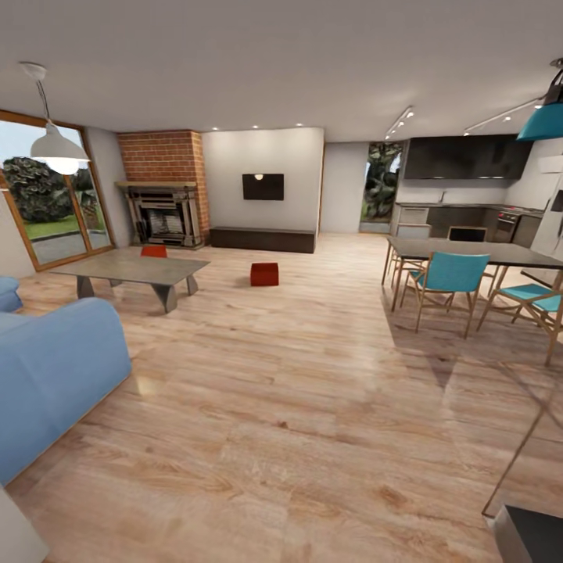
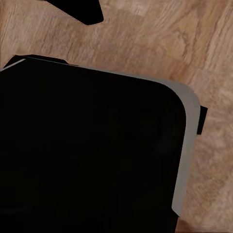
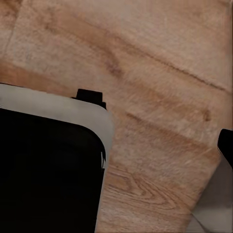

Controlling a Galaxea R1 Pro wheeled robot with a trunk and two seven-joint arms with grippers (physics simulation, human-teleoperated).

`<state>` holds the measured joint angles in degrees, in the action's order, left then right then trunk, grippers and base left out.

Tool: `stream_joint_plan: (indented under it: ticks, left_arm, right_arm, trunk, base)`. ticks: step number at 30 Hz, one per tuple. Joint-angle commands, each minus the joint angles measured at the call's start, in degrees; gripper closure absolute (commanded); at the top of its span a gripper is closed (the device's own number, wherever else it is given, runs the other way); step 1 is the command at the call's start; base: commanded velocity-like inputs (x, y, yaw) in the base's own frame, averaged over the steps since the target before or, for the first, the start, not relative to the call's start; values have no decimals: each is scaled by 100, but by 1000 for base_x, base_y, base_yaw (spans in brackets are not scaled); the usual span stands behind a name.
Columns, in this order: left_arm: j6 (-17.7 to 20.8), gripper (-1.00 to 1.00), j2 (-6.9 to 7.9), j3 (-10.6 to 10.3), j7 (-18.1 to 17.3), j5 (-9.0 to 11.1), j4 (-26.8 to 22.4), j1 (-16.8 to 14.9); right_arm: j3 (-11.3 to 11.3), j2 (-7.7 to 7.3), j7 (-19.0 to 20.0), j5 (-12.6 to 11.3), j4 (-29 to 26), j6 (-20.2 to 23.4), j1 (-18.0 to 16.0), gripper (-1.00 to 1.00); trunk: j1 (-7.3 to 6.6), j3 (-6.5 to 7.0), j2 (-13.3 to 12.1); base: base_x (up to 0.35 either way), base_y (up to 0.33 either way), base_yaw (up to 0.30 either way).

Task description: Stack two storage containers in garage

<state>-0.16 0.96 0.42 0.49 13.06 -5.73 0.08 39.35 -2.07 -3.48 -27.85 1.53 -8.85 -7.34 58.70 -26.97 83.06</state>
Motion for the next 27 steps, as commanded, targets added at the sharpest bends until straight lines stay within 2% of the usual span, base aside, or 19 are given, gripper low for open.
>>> stream_joint_plan:
  ticks: [1,11,27]
  left_arm:
    - [-2,-100,0,2,5,27,-7,1]
    - [-2,-100,-7,0,3,27,-7,1]
    - [-2,-100,-1,1,3,23,-7,1]
  right_arm:
    - [44,7,-6,-45,14,-23,-5,-100]
    - [33,13,-12,-47,14,-27,-5,-100]
    - [29,13,-13,-54,14,-29,-5,-100]
  trunk:
    - [3,-5,2]
    - [3,-5,2]
    - [3,-5,2]
  base:
    - [323,0,0]
    - [323,2,0]
    - [299,194,0]
